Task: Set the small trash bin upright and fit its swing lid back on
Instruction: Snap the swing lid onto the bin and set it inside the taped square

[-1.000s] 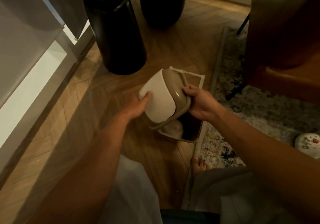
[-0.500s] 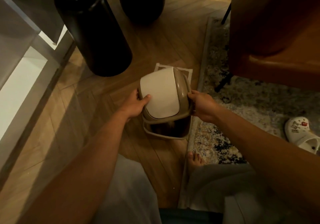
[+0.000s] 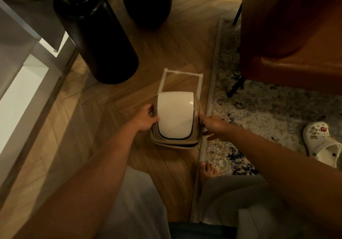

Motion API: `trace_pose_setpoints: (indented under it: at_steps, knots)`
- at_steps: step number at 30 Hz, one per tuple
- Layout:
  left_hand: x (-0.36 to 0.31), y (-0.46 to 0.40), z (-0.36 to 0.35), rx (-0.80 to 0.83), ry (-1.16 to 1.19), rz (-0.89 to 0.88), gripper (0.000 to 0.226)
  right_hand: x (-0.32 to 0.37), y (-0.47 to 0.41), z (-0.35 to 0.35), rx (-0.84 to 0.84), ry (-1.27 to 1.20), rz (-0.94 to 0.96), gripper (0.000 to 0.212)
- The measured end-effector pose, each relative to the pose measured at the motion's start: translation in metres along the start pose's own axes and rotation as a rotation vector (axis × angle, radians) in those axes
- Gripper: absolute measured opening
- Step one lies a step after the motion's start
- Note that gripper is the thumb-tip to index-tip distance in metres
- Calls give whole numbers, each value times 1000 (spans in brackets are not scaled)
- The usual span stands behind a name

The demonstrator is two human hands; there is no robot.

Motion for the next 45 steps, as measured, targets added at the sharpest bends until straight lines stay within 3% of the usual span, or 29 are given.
trace_pose_setpoints:
  at_steps: [7, 12, 25, 34, 41, 45]
  knots:
    - [2, 2, 2, 2, -44, -10, 80, -9, 1, 2, 231, 26, -20, 94]
    - [3, 2, -2, 1, -67, -16, 79, -14, 1, 0, 187, 97, 23, 102]
    - [4, 2, -2, 75, 28, 15, 81, -15, 6, -11, 139, 104, 97, 94]
    - [2, 11, -6, 66, -42, -12, 75, -16, 11, -13, 115, 96, 96, 93]
    - [-1, 22, -5, 14, -73, -26, 71, -3, 17, -12, -93, 217, 322, 71]
    - [-1, 27, -4, -3, -68, -9, 74, 2, 39, -10, -113, 268, 441, 60]
Point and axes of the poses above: each hand's wrist, its own y-axis away from the middle knuckle, its own z-axis out of the back of the hand, x = y × z, the point moved 1 cm from there along -y, towards the middle knuckle, and after that the axes turned 9 degrees about -x, right-handed, at the moved point
